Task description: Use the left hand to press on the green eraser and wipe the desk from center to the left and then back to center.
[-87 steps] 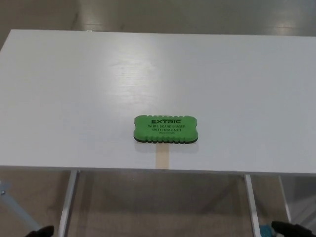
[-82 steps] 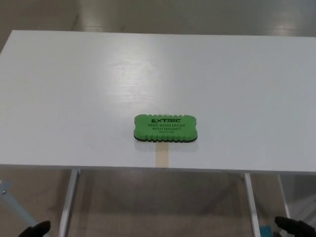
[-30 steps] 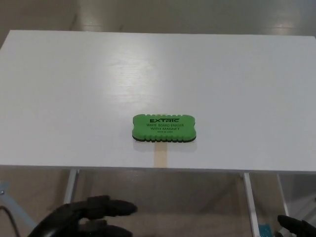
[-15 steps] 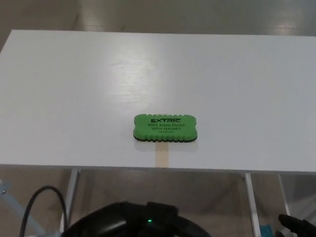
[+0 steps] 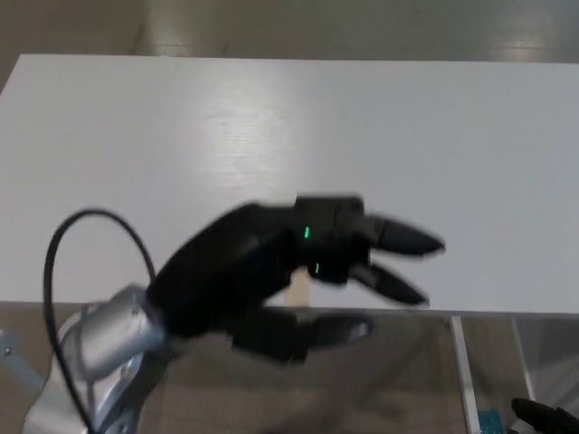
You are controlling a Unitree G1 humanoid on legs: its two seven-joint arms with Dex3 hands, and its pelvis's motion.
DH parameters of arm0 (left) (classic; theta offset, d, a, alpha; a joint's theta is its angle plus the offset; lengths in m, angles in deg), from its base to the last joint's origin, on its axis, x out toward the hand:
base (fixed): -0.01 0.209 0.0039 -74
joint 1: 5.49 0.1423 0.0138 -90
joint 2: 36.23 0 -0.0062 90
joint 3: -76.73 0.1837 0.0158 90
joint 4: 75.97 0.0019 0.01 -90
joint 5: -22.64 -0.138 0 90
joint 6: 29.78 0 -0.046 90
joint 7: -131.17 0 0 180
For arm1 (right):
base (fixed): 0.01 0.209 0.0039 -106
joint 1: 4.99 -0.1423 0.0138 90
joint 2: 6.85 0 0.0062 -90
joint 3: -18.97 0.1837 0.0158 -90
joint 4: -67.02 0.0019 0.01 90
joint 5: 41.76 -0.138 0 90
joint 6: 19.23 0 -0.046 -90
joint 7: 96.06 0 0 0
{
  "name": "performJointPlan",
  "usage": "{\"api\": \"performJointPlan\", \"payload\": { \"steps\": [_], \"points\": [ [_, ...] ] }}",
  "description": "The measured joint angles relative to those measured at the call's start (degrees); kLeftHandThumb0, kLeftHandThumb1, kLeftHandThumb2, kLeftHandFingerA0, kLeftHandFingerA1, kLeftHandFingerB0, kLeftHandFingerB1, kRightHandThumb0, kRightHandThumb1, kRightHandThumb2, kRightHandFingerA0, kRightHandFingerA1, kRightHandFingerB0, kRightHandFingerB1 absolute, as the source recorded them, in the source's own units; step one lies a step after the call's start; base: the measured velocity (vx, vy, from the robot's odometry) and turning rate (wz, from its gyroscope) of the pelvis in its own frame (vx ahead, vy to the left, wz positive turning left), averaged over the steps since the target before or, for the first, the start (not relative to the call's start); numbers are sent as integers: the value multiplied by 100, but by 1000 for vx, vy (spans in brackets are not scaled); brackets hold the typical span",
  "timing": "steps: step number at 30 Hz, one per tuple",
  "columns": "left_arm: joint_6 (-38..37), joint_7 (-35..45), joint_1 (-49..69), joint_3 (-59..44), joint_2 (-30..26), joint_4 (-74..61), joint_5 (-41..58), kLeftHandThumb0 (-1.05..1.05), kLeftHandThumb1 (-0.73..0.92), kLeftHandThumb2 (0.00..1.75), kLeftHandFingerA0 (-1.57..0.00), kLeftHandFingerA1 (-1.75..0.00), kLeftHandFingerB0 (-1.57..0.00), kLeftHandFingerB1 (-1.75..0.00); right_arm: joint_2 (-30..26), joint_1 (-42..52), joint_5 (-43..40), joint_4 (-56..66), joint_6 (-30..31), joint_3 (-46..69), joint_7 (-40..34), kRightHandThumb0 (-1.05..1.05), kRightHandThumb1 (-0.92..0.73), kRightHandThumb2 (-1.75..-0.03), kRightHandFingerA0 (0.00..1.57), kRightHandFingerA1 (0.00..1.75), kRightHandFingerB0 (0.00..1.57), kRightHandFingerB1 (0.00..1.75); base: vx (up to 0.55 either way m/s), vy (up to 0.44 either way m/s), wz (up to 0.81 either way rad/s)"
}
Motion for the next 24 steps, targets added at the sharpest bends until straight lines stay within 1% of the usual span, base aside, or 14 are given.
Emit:
{"api": "performJointPlan", "payload": {
  "steps": [1, 2, 3, 5, 6, 9, 10, 12, 13, 17, 18, 22, 23, 24],
  "points": [
    [9, -232, -327, -35, 169, 198, -149, -25, 74, 63, -79, -47, -58, -38, 2, 0, 0, 1, -1, 0, 0, -41, -67, -61, 73, 49, 67, 43, 0, 0, 0],
    [9, -232, -327, -35, 169, 198, -149, -25, 74, 63, -79, -47, -58, -38, 2, 0, 0, 1, -1, 0, 0, -41, -67, -61, 73, 49, 67, 43, 0, 0, 0],
    [29, -447, -579, -64, 309, 374, -299, -24, 77, 65, -81, -48, -67, -40, 3, 1, -2, 4, -3, 2, -1, -41, -67, -61, 73, 49, 68, 43, 0, 0, 0],
    [52, -624, -749, -86, 406, 495, -414, -24, 77, 65, -81, -48, -67, -40, 4, 1, -3, 5, -5, 3, -1, -41, -67, -61, 73, 49, 68, 43, 0, 0, 0],
    [52, -624, -749, -86, 406, 495, -414, -20, 81, 66, -87, -49, -84, -46, 4, 1, -3, 5, -5, 3, -1, -42, -67, -61, 73, 48, 69, 43, 0, 0, 0],
    [72, -750, -888, -94, 495, 623, -497, -20, 81, 66, -87, -49, -84, -46, 4, 2, -3, 5, -7, 1, -3, -42, -67, -61, 73, 48, 69, 43, 0, 0, 0],
    [129, -1010, -1153, -112, 646, 856, -656, -20, 81, 66, -87, -49, -84, -46, 5, 1, -2, 4, -9, -3, -7, -42, -67, -61, 73, 48, 69, 43, 0, 0, 0],
    [129, -1010, -1153, -112, 646, 856, -656, -20, 81, 66, -87, -49, -84, -46, 5, 1, -2, 4, -9, -3, -7, -42, -67, -61, 73, 48, 69, 43, 0, 0, 0],
    [168, -1273, -1476, -114, 784, 1231, -860, -16, 82, 65, -93, -50, -95, -51, 2, 4, -2, 3, -17, -3, -14, -42, -67, -61, 75, 48, 71, 44, 0, 0, 0],
    [176, -1458, -1766, -110, 870, 1595, -1018, -16, 82, 65, -93, -50, -95, -51, 2, 2, -2, 3, -21, -4, -13, -42, -67, -61, 75, 48, 71, 44, 0, 0, 0],
    [169, -1715, -2251, -94, 1008, 2243, -1237, -16, 82, 65, -93, -50, -95, -51, 1, 3, 1, 3, -30, -6, -18, -42, -67, -61, 75, 48, 71, 44, 0, 0, 0],
    [169, -1715, -2251, -94, 1008, 2243, -1237, -16, 82, 65, -93, -50, -95, -51, 1, 3, 1, 3, -30, -6, -18, -42, -67, -61, 75, 48, 71, 44, 0, 0, 0],
    [154, -2014, -2755, -71, 1185, 3018, -1485, -16, 81, 64, -98, -50, -96, -51, 3, 13, 2, -1, -53, -12, -48, -43, -67, -61, 77, 49, 74, 45, 0, 0, 0],
    [154, -2014, -2755, -71, 1185, 3018, -1485, -16, 81, 64, -98, -50, -96, -51, 3, 13, 2, -1, -53, -12, -48, -43, -67, -61, 77, 49, 74, 45, 0, 0, 0]
  ]
}}
